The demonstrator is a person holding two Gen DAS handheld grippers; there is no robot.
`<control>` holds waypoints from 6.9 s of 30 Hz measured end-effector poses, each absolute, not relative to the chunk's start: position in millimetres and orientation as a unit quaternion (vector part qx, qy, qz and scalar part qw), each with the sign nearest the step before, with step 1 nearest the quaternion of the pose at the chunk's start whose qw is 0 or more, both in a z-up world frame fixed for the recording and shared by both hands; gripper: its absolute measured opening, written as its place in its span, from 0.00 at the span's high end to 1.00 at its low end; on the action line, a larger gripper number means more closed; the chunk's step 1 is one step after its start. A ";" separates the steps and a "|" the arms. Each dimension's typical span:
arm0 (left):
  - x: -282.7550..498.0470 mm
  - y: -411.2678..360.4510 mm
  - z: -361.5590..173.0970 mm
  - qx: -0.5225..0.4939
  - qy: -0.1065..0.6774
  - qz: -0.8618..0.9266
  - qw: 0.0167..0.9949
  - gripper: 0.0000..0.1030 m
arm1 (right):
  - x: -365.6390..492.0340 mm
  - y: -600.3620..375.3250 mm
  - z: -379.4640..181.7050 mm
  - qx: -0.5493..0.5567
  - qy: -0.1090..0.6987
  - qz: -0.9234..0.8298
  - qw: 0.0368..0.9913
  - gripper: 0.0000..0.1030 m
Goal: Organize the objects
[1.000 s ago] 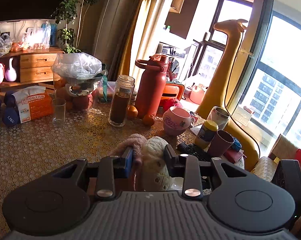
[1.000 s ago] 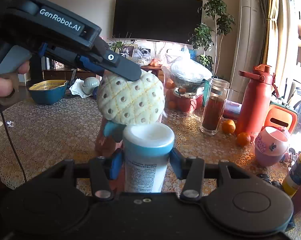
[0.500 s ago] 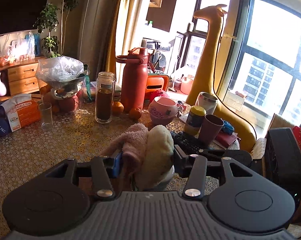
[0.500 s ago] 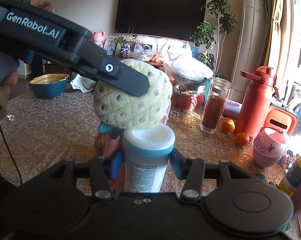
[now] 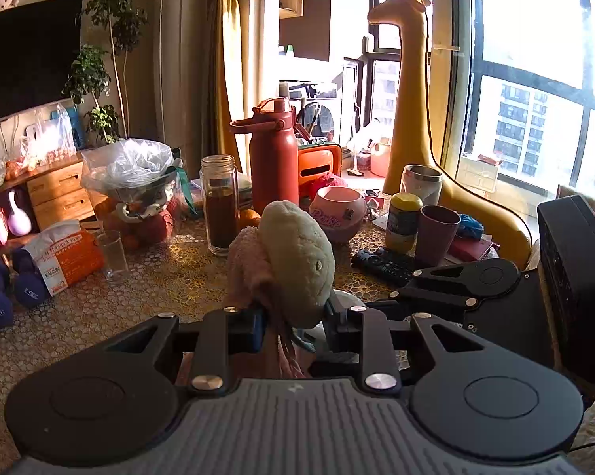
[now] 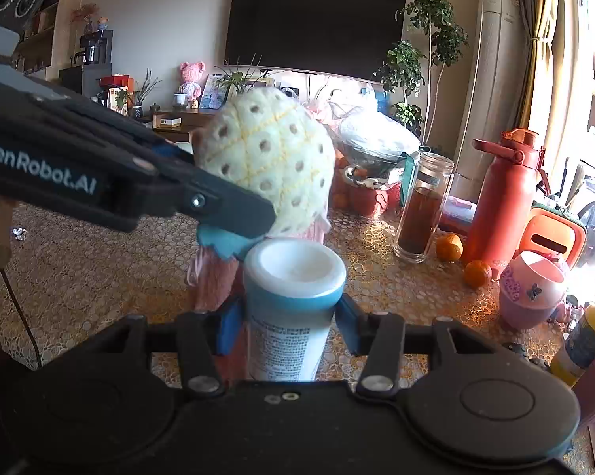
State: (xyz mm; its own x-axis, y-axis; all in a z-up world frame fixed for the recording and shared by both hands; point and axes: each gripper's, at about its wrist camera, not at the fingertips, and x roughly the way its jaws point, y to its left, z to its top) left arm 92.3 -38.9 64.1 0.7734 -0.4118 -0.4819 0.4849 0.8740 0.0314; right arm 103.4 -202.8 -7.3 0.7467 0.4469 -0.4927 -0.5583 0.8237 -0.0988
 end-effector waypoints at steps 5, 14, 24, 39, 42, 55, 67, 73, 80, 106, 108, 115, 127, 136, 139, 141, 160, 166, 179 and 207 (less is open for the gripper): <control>84.0 -37.6 56.6 0.151 0.254 -0.252 0.921 0.73 | 104.0 -203.3 -7.6 -0.121 0.230 0.273 0.926 0.52; 94.6 -44.2 20.7 0.197 0.282 -0.269 0.900 0.73 | 103.2 -209.6 -4.9 -0.127 0.237 0.288 0.919 0.51; 114.1 -53.0 -53.9 0.233 0.343 -0.228 0.881 0.73 | 104.3 -217.0 3.5 -0.132 0.239 0.309 0.911 0.47; 100.3 -48.8 -56.5 0.198 0.349 -0.264 0.877 0.27 | 114.5 -208.1 20.5 -0.149 0.240 0.327 0.902 0.44; 87.3 -46.5 -49.8 0.191 0.343 -0.268 0.880 0.25 | 115.4 -208.7 20.2 -0.144 0.243 0.330 0.901 0.44; 137.0 -25.1 -29.3 0.105 0.355 -0.256 0.893 0.12 | 119.2 -210.2 24.1 -0.128 0.252 0.339 0.897 0.44; 174.6 -0.5 -58.5 -0.019 0.402 -0.311 0.861 0.23 | 132.5 -203.3 29.4 -0.175 0.283 0.359 0.872 0.45; 161.0 -5.1 -49.7 -0.021 0.388 -0.308 0.868 0.53 | 134.6 -202.3 26.5 -0.184 0.303 0.370 0.859 0.50; 131.3 0.5 -21.6 -0.050 0.349 -0.292 0.889 0.63 | 146.4 -210.9 29.2 -0.102 0.330 0.346 0.872 0.50; 122.9 1.0 -37.1 -0.097 0.362 -0.236 0.897 0.64 | 152.6 -217.6 27.5 0.021 0.371 0.249 0.894 0.49; 115.5 3.6 -24.6 -0.112 0.344 -0.244 0.900 0.64 | 154.6 -218.3 27.7 0.027 0.373 0.243 0.895 0.49; 76.5 -14.0 33.8 -0.130 0.275 -0.299 0.904 0.64 | 160.2 -220.4 26.4 0.050 0.381 0.220 0.897 0.49; 83.1 -34.4 10.6 -0.095 0.299 -0.276 0.909 0.63 | 158.8 -223.8 25.2 0.067 0.384 0.200 0.899 0.49; 113.1 -18.6 -27.8 -0.093 0.351 -0.223 0.905 0.63 | 153.7 -218.4 26.3 0.057 0.382 0.203 0.900 0.49; 121.7 -14.9 -42.5 -0.094 0.362 -0.215 0.902 0.64 | 151.6 -214.9 27.0 0.049 0.381 0.205 0.900 0.49; 123.0 -13.7 -42.9 -0.094 0.360 -0.215 0.903 0.64 | 150.9 -211.3 27.7 0.041 0.380 0.203 0.901 0.49; 58.3 -41.0 17.4 -0.082 0.280 -0.249 0.923 0.64 | 140.8 -197.0 32.5 0.000 0.395 0.192 0.898 0.49; 64.8 -46.4 6.3 -0.066 0.297 -0.235 0.923 0.64 | 140.0 -203.7 31.9 0.010 0.395 0.181 0.900 0.49; 95.0 -25.7 -35.0 -0.084 0.361 -0.223 0.902 0.63 | 135.9 -196.9 32.4 -0.008 0.389 0.193 0.901 0.49; 123.7 -7.2 -45.7 -0.143 0.390 -0.243 0.877 0.64 | 138.2 -199.1 31.2 -0.010 0.384 0.200 0.901 0.49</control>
State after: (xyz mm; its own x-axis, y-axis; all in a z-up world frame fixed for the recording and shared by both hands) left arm 123.7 -7.2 -45.7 0.5779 -0.5376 -0.6140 0.3151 0.8410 -0.4398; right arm 138.2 -199.1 31.2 0.6246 0.3534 -0.6964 -0.3681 0.9197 0.1366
